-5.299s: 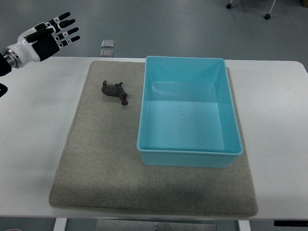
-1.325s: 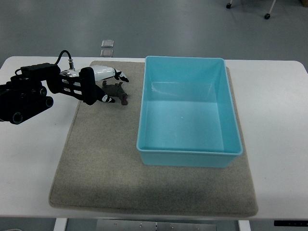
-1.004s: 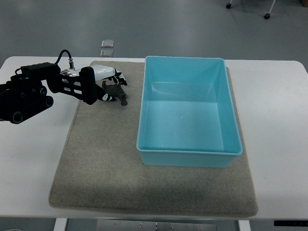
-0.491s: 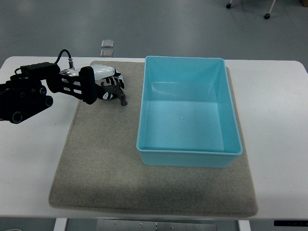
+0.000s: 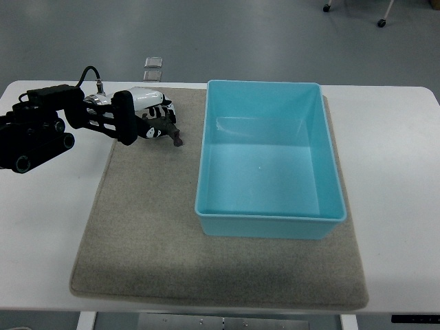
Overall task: Place brown hippo in blue box with left hand
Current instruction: 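Close the left hand's fingers around the brown hippo, then lift the hippo with the left hand and carry it over the blue box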
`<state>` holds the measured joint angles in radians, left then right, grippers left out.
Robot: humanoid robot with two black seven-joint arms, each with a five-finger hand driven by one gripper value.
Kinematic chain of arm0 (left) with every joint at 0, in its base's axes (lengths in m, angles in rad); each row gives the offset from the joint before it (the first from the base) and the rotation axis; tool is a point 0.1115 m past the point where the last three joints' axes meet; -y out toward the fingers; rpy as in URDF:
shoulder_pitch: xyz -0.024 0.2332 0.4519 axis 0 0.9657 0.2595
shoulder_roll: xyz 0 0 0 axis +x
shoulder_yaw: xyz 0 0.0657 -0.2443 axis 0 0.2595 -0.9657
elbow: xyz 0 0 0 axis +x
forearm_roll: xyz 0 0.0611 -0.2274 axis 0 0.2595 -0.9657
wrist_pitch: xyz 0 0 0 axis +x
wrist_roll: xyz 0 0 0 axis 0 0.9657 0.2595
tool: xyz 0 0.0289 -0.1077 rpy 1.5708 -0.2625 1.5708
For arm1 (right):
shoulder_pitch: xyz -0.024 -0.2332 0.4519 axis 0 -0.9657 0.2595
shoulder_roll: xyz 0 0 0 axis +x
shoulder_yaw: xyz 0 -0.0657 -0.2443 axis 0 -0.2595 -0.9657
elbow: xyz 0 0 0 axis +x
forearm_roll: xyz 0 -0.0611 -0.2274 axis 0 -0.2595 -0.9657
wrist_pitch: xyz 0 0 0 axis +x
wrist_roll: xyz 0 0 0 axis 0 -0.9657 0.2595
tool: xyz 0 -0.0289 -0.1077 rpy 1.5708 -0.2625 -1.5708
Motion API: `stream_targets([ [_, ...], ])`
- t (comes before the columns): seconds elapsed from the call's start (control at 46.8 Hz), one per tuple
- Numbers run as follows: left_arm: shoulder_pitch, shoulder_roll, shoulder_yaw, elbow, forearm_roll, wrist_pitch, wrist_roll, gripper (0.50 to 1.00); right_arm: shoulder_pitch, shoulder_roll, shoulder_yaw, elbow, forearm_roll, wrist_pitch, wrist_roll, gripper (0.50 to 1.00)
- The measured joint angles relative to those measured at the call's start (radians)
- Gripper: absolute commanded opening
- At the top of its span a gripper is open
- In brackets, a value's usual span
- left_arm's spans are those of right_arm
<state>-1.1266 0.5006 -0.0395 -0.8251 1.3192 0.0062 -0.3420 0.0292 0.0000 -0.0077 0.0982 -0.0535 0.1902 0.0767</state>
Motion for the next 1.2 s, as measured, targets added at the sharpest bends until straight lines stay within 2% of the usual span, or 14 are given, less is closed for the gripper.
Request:
stream_targets([
  [0.342,-0.072,0.087,-0.001,-0.036,-0.002,-0.006,-0.002,0.500,0.000,0.000,0.000,0.000,0.000,0.000,0.000,0.936],
  [0.62,-0.182,0.155,-0.002,-0.098,-0.015,-0.079,-0.005,0.500,0.000,0.000,0.000,0.000,0.000,0.000,0.000,0.936],
  [0.748,-0.221,0.153,-0.002,-0.133,-0.018,-0.112,-0.004,0.500,0.000,0.000,0.000,0.000,0.000,0.000,0.000,0.936],
  [0.919,-0.262,0.128,-0.001,-0.185,-0.018,-0.117,-0.003,0.500,0.000,0.000,0.000,0.000,0.000,0.000,0.000,0.936],
  [1.197,-0.281,0.014,-0.001,-0.228,-0.021,-0.117,-0.002,0.500,0.000,0.000,0.000,0.000,0.000,0.000,0.000,0.936],
])
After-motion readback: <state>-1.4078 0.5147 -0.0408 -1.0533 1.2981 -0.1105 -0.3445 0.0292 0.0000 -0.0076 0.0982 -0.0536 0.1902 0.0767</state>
